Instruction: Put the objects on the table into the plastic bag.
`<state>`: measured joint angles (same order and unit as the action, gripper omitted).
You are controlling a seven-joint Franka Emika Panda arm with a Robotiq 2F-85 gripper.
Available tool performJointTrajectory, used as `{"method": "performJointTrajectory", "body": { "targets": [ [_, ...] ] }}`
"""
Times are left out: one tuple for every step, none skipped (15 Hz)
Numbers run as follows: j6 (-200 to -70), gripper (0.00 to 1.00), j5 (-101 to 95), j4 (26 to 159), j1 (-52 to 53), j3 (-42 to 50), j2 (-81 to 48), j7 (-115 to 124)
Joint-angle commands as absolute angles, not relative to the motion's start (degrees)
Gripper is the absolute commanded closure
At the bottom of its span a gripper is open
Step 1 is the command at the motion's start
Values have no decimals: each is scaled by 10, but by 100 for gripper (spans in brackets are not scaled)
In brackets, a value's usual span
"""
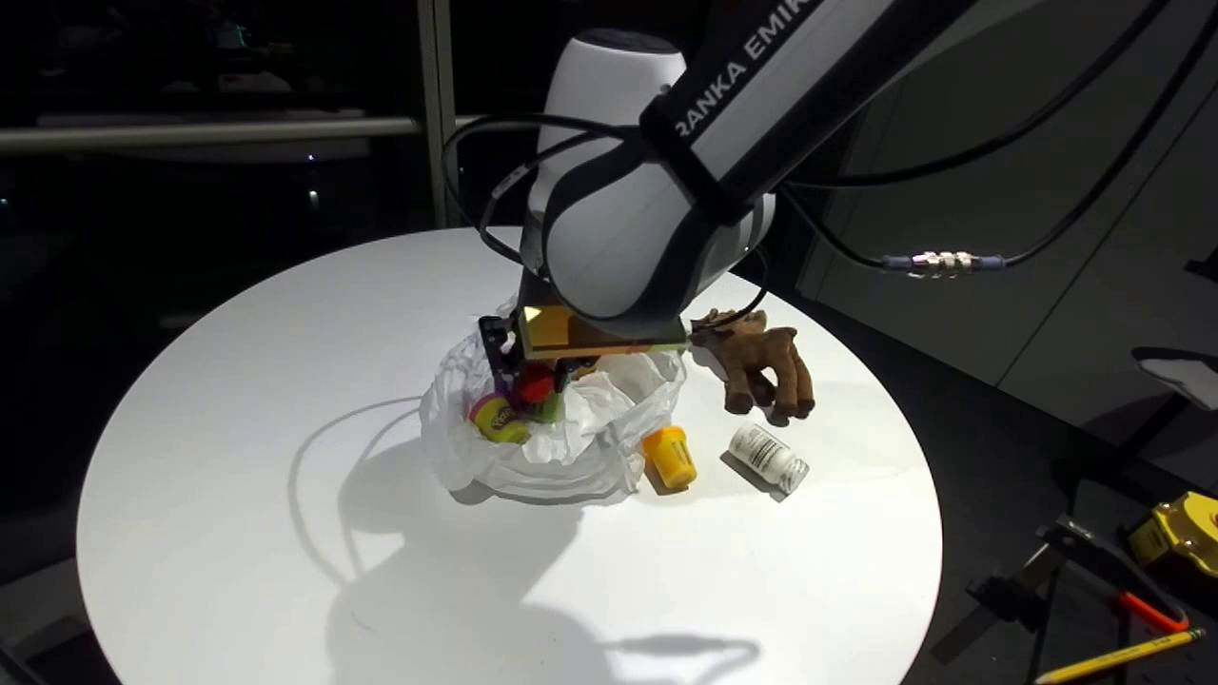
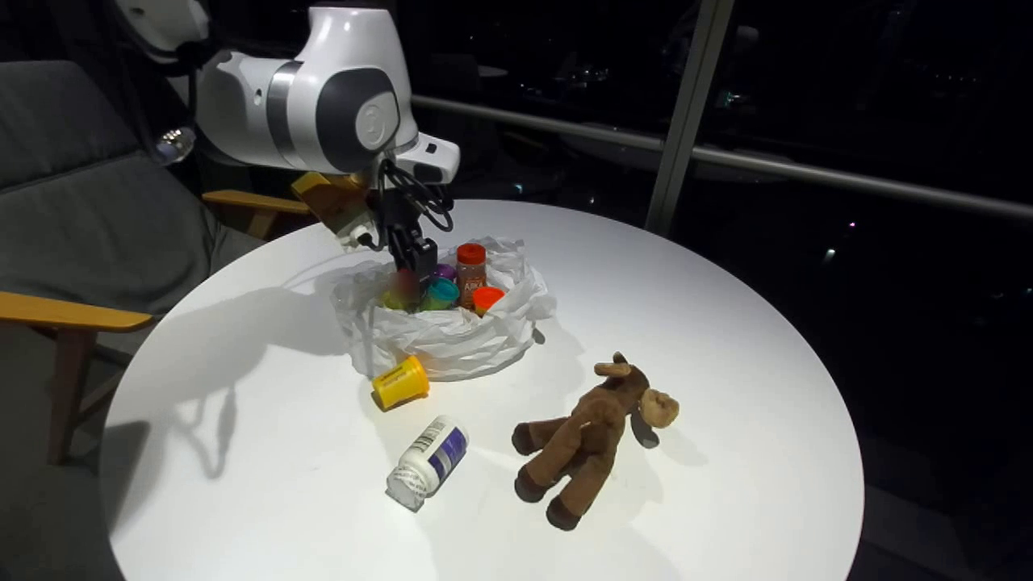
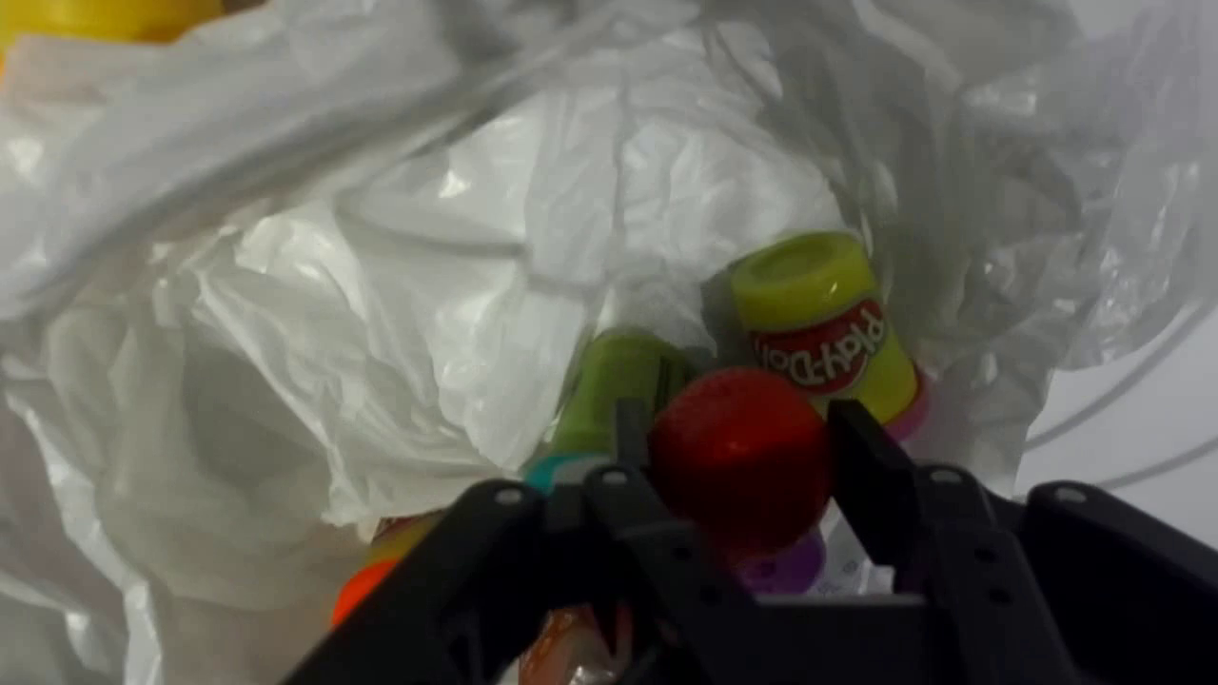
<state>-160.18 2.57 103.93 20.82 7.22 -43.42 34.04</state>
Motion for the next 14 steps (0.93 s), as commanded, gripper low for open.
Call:
{"method": "performJointTrajectory", "body": {
  "targets": [
    [-1589,75,28,990,209,86,-458,353],
    [-1590,75,28,986,209,88,-461,354],
    [-1589,75,28,982,209,88,-463,354],
    [-1589,75,28,979,209,89,-465,355],
    [-1590,75,27,975,209,90,-468,356],
    [-1590,48,27,973,209,90,-469,357],
    [-1591,24,27,971,210,91,-469,358],
    [-1593,23,27,971,210,91,-468,358],
    [-1593,21,28,970,209,90,-467,357],
    [-1594,13,29,974,209,89,-462,357],
    [-1597,7,30,980,206,86,-454,355],
    [-1599,1,31,984,206,86,-448,355],
    [-1603,0,32,992,207,85,-438,355],
    [-1607,0,33,999,208,86,-429,356]
  ]
}}
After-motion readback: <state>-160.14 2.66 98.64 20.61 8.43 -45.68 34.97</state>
